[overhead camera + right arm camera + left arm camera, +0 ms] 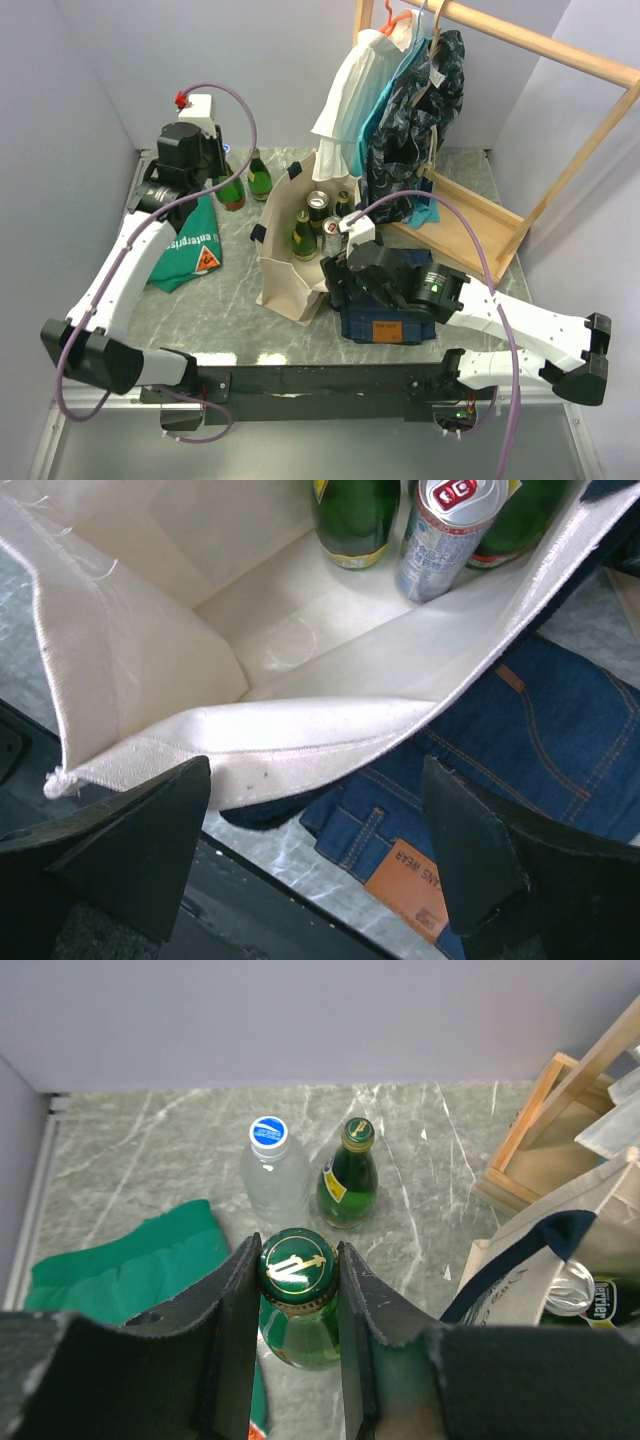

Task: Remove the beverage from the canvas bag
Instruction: Place the drink at the center of the board.

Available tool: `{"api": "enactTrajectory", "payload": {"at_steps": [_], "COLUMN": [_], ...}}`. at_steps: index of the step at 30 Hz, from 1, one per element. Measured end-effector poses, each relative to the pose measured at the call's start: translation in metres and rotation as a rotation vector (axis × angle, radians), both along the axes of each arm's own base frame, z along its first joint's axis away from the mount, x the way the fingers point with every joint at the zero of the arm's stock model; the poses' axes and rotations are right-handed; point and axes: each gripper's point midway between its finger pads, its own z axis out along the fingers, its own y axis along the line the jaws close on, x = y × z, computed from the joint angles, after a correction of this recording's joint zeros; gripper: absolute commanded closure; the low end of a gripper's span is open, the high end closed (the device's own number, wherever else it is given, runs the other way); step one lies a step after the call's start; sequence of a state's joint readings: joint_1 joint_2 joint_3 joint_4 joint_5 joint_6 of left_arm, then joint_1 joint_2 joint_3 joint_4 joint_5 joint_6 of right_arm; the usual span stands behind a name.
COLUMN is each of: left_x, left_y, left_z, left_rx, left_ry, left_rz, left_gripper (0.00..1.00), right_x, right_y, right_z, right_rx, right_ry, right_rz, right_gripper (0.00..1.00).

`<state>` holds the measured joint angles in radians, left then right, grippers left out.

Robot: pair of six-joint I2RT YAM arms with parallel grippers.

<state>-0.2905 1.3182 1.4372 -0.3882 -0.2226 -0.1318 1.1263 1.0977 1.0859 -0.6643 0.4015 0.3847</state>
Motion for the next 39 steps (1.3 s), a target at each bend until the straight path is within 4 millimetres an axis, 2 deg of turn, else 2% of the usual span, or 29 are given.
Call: {"api": "enactTrajectory", "payload": {"at_steps": [10,13,18,21,33,39], "left_x": [0.043,0.05,0.055,0.058,0.073,0.075], "left_y": [-0.008,-0.014,-0.021,-0.022,-0.035,-0.037], "left_z": [-0.048,-0.059,-0.065,-0.072,-0.122,-0.133], "left_rx": [-0.02,-0.026,-0.042,-0.041,-0.003,0.014], "left_ry": [0.075,0.095,0.082,0.086,0.131,0.136], "left_rz": [-0.017,-0.037,-0.063,-0.067,-0.13,-0.154], "left_gripper": [0.99,0.99,0.99,0.99,0.99,0.99], "right_x": [0.001,0.001,0.003,0.004,0.01,0.01], "right_y": [-0.014,-0.018,-0.015,-0.014,-0.003,-0.001], "right_z": [0.021,0.032,0.059,0.068,0.061,0.057], "right_rx": [-0.026,-0.016,0.035,0.051,0.005,-0.008], "right_ry": [-0.023,-0.038,-0.072,-0.085,-0.066,-0.059], "right_rz": [-0.028,-0.033,-0.029,-0.029,-0.028,-0.027], "right_gripper": [0.08,0.07,0.07,0.07,0.07,0.07]}}
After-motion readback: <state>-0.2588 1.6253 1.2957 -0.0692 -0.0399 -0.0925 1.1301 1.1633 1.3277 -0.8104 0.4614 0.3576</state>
